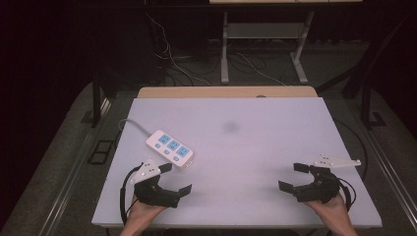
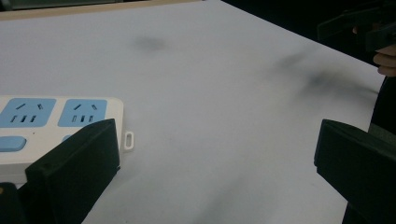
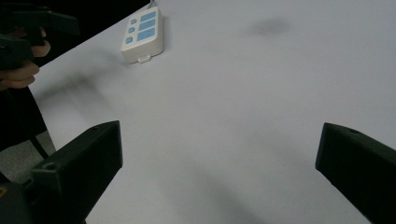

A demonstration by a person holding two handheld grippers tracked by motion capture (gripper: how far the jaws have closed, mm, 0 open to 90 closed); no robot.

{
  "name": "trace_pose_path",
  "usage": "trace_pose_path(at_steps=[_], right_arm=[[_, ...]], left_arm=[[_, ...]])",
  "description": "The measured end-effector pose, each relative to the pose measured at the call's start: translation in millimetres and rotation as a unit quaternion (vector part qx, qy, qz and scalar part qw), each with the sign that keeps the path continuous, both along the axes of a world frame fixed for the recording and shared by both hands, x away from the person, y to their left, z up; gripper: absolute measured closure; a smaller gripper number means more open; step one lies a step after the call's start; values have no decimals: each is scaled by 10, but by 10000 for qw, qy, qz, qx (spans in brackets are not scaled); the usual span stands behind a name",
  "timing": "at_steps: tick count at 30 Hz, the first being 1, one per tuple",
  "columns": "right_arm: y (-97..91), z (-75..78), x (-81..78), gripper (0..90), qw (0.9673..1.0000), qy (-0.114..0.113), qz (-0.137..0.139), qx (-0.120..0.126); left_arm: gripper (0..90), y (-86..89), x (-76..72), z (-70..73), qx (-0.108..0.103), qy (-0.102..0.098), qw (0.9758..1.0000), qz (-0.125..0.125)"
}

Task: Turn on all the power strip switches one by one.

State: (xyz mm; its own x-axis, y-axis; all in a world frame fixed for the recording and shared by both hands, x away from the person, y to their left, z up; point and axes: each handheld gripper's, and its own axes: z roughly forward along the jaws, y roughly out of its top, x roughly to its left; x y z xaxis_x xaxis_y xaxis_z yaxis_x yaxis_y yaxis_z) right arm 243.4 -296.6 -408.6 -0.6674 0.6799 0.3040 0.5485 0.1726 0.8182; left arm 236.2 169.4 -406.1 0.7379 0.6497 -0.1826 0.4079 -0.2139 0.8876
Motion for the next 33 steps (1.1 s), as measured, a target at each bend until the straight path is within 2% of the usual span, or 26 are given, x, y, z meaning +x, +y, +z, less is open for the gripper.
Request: trace_pose_path(at_steps=[12,16,20,28,33], right_arm=[[11,-20,-13,5,9999,59,104,-18],[13,-37,-18,5,9999,62,110,-42],[16,-41,-21,5,9999,78,114,-40],[25,-60,-16,5,9998,57,120,-122],[7,-64,-12,5,9999,67,94,-107]], left_arm=[[0,11,-2,7,39,7,10000,14],[0,-4,0,12,124,25,9999,6],[0,-20,20,15,184,127,9997,-16],[0,-6,38,69,297,192,9994,-50],[0,19,58,112,278,298,9991,-99]])
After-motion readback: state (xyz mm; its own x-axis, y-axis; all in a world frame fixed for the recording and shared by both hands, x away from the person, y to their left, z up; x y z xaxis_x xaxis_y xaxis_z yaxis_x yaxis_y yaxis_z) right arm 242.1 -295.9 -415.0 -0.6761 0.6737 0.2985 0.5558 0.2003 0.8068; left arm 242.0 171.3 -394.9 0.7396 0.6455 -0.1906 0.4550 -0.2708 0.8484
